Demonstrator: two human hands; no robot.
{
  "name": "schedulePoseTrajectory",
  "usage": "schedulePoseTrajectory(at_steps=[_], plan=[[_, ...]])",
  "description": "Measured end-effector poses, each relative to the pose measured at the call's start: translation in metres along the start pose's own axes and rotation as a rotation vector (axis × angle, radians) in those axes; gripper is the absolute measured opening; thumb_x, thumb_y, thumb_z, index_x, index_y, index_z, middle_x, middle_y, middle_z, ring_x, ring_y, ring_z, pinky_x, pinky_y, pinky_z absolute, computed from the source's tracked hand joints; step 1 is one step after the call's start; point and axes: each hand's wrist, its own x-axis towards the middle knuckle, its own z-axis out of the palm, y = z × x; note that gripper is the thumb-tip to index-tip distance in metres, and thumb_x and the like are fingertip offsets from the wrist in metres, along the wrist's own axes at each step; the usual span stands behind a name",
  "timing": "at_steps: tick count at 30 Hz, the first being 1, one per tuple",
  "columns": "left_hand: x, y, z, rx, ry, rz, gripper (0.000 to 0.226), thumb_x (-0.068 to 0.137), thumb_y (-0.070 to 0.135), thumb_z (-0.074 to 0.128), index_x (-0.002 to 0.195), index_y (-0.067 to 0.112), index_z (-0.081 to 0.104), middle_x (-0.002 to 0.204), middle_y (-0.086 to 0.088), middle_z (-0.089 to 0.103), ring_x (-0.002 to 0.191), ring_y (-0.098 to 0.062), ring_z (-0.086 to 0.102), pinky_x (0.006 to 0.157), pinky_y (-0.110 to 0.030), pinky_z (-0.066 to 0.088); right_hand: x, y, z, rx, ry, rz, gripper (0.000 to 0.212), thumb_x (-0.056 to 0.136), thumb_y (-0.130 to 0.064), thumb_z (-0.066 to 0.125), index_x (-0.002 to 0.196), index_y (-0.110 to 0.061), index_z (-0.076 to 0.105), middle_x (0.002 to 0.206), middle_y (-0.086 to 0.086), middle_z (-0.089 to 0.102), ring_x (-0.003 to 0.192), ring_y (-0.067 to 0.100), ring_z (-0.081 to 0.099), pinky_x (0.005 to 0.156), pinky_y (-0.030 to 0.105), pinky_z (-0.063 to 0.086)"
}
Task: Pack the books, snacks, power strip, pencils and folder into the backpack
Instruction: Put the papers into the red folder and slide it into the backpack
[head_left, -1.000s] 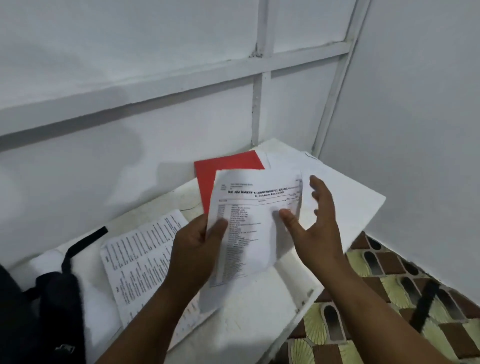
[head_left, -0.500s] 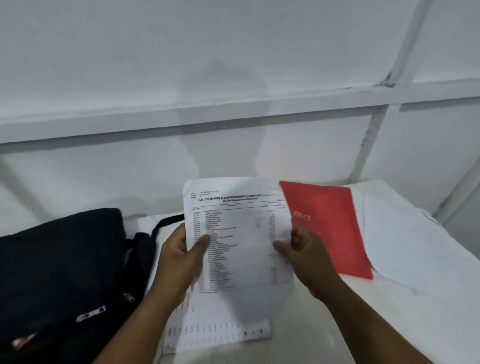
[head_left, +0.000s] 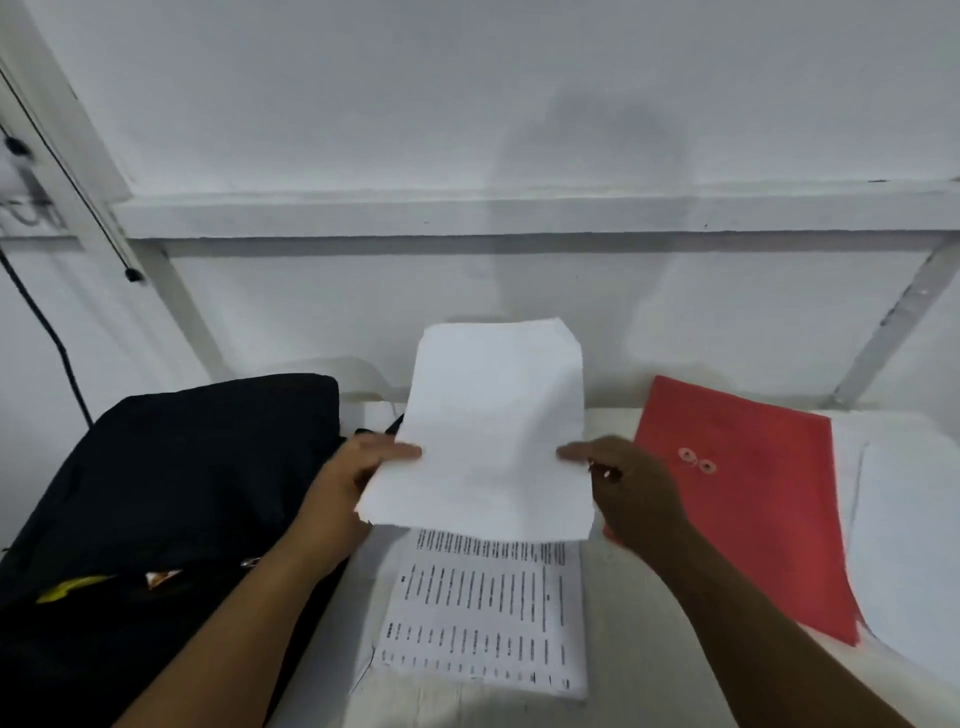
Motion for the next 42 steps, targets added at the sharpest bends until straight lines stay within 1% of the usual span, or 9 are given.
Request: schedulePoseTrajectory(at_steps=[4,7,10,13,18,25,31,38,42], plan=[[-0.019,-0.044,0.019,-0.073,-0.159,-0.303,0.034,0.080,-0.019,0.068,0.104,0.004,0.075,0.116,-0.001,0.072,0.110,-0.014,0.068,0.092,-0.031,0.057,-0.033,0.051,0.021,-0.164,-0.282,0.112,0.036,0.098,-0.001,0.050,0.120,-0.022,0.070,0.125,-0.003,0.067,0.103,-0.001,0.060,0.092,0.004,0.040],[-0.021,-0.055,0.033,-0.067,-0.148,-0.527,0.039,0.090,-0.018,0.049,0.091,0.008,0.077,0.096,0.009,0.074,0.085,-0.005,0.070,0.080,-0.029,0.057,-0.048,0.063,0.032,-0.197,-0.271,0.160,0.034,0.099,0.000,0.049,0.121,-0.015,0.070,0.124,0.000,0.067,0.105,0.005,0.057,0.099,0.022,0.043],[-0.019,-0.057,0.036,0.189,-0.125,-0.327,0.027,0.088,0.025,0.061,0.074,0.003,0.071,0.080,0.009,0.062,0.071,-0.004,0.058,0.070,-0.032,0.051,-0.050,0.060,0.041,-0.228,-0.204,0.189,0.028,0.098,-0.010,0.053,0.121,-0.015,0.069,0.125,0.001,0.067,0.111,0.014,0.059,0.104,0.030,0.042],[-0.029,-0.078,0.046,0.419,-0.089,-0.161,0.005,0.084,0.034,0.075,0.082,0.031,0.072,0.098,0.013,0.056,0.097,-0.004,0.053,0.087,-0.023,0.042,-0.062,0.057,0.053,-0.399,-0.180,0.142,0.042,0.089,-0.042,0.058,0.122,-0.019,0.069,0.131,0.000,0.062,0.123,0.020,0.055,0.108,0.038,0.039],[-0.051,-0.089,0.061,0.475,0.071,-0.086,0.035,0.080,0.055,0.052,0.103,0.037,0.070,0.128,0.013,0.046,0.117,-0.010,0.038,0.099,-0.033,0.034,-0.099,0.058,0.075,-0.455,-0.044,0.142,0.056,0.084,-0.056,0.048,0.125,-0.021,0.066,0.139,0.001,0.058,0.133,0.025,0.050,0.110,0.037,0.030],[-0.050,-0.097,0.059,0.334,0.077,-0.048,0.017,0.070,0.040,0.063,0.082,0.029,0.066,0.135,0.010,0.049,0.122,-0.009,0.039,0.102,-0.034,0.033,-0.105,0.063,0.072,-0.383,0.002,0.026,0.042,0.075,-0.052,0.071,0.104,-0.022,0.075,0.124,0.002,0.067,0.118,0.021,0.061,0.102,0.042,0.047],[-0.049,-0.095,0.059,0.335,0.095,-0.046,0.008,0.070,0.025,0.064,0.078,0.025,0.064,0.132,0.008,0.050,0.120,-0.014,0.043,0.101,-0.030,0.030,-0.106,0.056,0.070,-0.351,0.029,0.059,0.042,0.075,-0.055,0.072,0.106,-0.027,0.073,0.127,-0.002,0.063,0.119,0.013,0.056,0.104,0.027,0.038],[-0.046,-0.092,0.057,0.395,0.068,-0.079,0.026,0.063,0.021,0.063,0.088,0.026,0.060,0.127,0.004,0.059,0.116,-0.018,0.047,0.099,-0.031,0.034,-0.106,0.052,0.070,-0.345,0.077,0.056,0.042,0.079,-0.053,0.068,0.106,-0.021,0.073,0.119,-0.006,0.063,0.112,0.001,0.049,0.099,0.020,0.037],[-0.046,-0.092,0.055,0.418,0.057,-0.032,0.031,0.058,0.020,0.064,0.089,0.021,0.064,0.120,0.012,0.055,0.110,-0.016,0.048,0.095,-0.020,0.031,-0.106,0.052,0.071,-0.353,0.105,0.081,0.039,0.079,-0.049,0.065,0.100,-0.018,0.075,0.112,-0.003,0.066,0.107,0.005,0.053,0.095,0.016,0.036]])
